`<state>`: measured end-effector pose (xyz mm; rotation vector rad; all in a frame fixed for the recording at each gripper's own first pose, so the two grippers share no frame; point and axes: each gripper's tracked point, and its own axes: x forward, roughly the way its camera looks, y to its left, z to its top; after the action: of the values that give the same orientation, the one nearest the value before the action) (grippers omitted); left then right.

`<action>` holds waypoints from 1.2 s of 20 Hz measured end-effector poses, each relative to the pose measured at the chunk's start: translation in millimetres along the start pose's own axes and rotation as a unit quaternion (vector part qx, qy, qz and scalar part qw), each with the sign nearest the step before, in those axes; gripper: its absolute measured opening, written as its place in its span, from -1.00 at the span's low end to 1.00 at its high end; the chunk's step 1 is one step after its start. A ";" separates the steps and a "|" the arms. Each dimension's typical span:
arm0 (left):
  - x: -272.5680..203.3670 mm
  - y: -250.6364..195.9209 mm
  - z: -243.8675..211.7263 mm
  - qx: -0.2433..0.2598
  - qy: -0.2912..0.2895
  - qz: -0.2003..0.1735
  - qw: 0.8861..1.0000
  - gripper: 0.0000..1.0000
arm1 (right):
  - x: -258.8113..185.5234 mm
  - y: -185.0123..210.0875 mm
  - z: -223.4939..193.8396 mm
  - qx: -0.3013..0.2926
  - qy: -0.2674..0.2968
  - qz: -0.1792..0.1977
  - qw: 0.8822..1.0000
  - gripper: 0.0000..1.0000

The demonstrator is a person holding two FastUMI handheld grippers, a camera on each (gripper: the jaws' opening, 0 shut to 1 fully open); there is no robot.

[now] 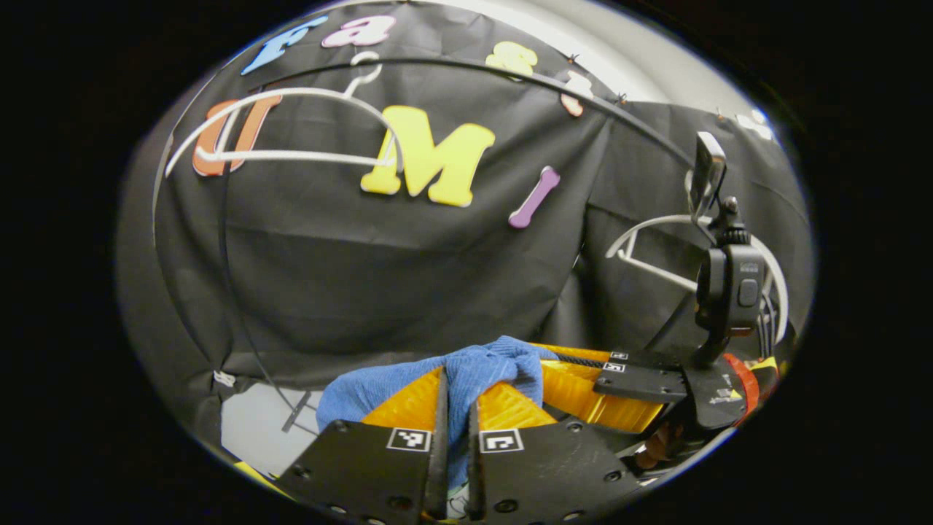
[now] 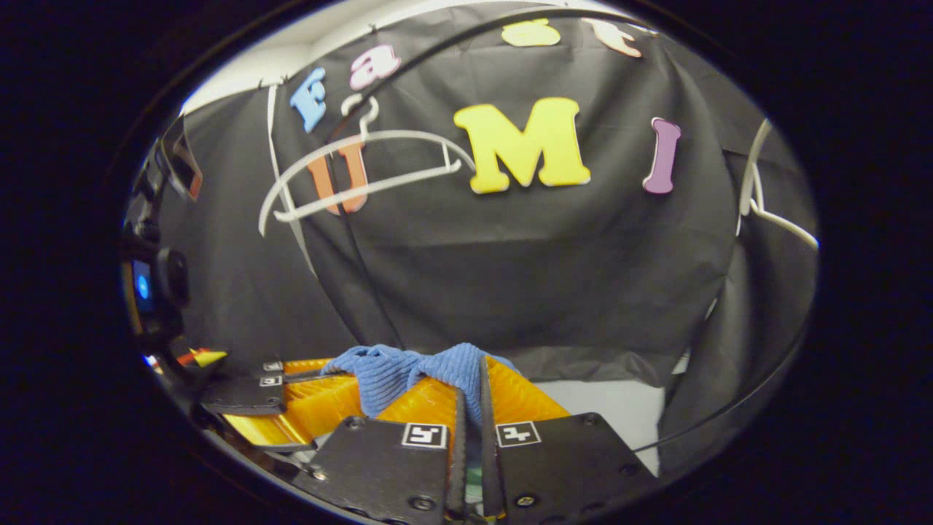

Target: Grasp the clothes on the hanger with both hands and then place them into the laundry hamper below.

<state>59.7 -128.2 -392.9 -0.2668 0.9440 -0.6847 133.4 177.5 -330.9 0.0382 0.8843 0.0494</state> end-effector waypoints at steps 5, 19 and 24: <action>20.2 36.7 -65.7 -0.010 0.115 0.076 0.990 -0.02 | 16.4 -44.2 -39.0 -0.090 0.080 -0.093 0.988 -0.10; -78.5 32.8 30.2 0.021 -0.006 0.146 0.989 0.84 | -86.6 -12.3 16.8 -0.068 -0.081 0.003 0.994 0.36; -142.0 11.1 108.4 0.051 -0.121 0.178 0.975 0.93 | -154.2 -0.5 66.9 -0.075 -0.192 0.034 0.978 0.75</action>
<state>96.3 -36.8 -243.3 -0.0811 0.6970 -0.3583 87.6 167.1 -169.5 -0.0627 0.4904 0.1671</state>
